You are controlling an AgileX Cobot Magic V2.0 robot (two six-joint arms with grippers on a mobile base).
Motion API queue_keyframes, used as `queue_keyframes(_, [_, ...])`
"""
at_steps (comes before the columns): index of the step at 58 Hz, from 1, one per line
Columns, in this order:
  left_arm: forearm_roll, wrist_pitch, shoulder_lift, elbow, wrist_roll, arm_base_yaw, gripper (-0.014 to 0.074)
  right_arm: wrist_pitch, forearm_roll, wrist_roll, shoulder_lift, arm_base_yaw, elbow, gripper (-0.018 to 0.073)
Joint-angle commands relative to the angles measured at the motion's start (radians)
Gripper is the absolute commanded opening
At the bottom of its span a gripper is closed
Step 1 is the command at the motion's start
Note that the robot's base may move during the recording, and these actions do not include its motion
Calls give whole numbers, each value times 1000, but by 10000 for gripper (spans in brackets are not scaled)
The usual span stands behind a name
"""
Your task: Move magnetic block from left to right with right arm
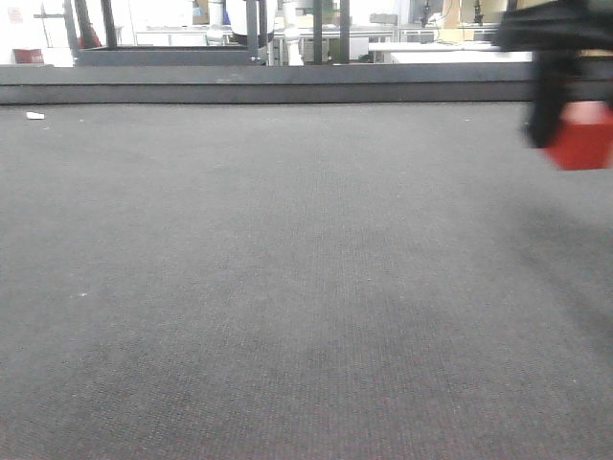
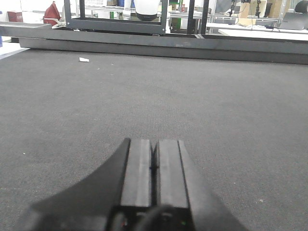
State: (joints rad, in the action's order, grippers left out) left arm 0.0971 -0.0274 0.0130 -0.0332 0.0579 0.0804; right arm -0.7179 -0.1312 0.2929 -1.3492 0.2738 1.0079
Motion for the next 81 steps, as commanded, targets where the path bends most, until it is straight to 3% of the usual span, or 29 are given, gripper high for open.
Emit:
queue_keyframes(1, [5, 84, 13, -8, -6, 7, -126, 88, 0, -67, 126, -41, -63, 174])
queue_keyframes(9, [5, 84, 13, -8, -6, 7, -126, 135, 0, -121, 291, -53, -194, 174])
queue_keyframes(20, [5, 84, 13, -8, -6, 7, -126, 183, -2, -121, 557, -51, -318, 174])
queue_keyframes(45, [5, 84, 13, -8, -6, 7, -126, 175, -16, -122, 1006, -50, -355, 174])
queue_keyframes(58, [5, 84, 13, -8, -6, 7, -126, 178, -18, -122, 1113, -50, -355, 174])
queue_keyframes(81, [5, 84, 13, -8, -6, 7, -126, 178, -17, -122, 1117, -50, -355, 174])
